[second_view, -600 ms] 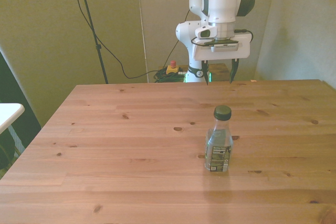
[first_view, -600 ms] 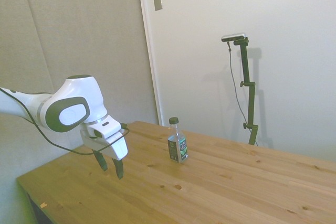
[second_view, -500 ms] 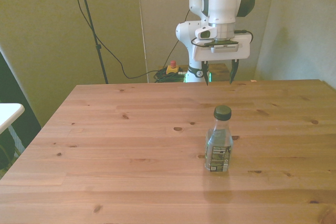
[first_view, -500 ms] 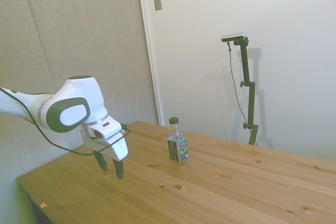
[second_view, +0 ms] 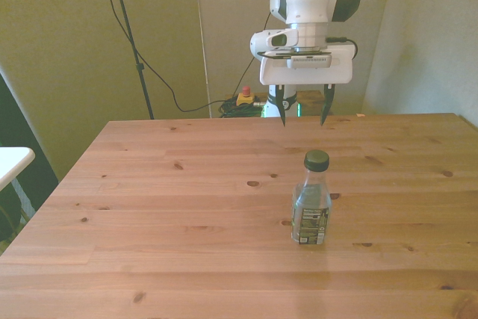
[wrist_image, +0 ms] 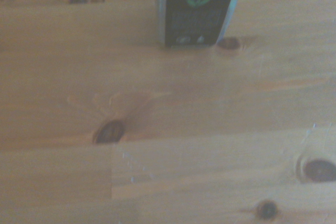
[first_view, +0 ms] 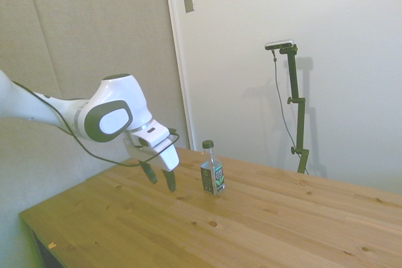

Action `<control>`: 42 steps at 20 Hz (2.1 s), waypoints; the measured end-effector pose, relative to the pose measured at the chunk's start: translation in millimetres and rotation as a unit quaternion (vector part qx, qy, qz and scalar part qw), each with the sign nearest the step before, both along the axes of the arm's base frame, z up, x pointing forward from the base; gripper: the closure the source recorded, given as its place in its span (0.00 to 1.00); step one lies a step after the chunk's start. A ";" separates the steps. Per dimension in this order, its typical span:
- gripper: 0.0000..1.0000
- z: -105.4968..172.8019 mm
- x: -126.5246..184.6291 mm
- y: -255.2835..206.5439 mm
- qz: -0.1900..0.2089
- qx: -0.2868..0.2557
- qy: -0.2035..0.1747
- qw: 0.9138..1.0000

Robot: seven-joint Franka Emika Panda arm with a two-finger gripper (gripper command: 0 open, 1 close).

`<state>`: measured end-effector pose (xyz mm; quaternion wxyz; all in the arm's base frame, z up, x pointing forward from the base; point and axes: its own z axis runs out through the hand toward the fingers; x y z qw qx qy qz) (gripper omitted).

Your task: Knock down the bottle

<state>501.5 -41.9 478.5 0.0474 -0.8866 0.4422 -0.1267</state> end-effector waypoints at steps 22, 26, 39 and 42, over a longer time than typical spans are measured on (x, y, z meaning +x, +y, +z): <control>1.00 15.1 116.4 -14.3 -0.033 0.005 -0.011 0.999; 1.00 18.3 132.2 -10.6 -0.045 0.009 -0.017 0.999; 1.00 4.3 235.8 7.4 -0.126 -0.013 -0.047 0.991; 1.00 -0.6 251.4 4.4 -0.128 -0.017 -0.058 0.990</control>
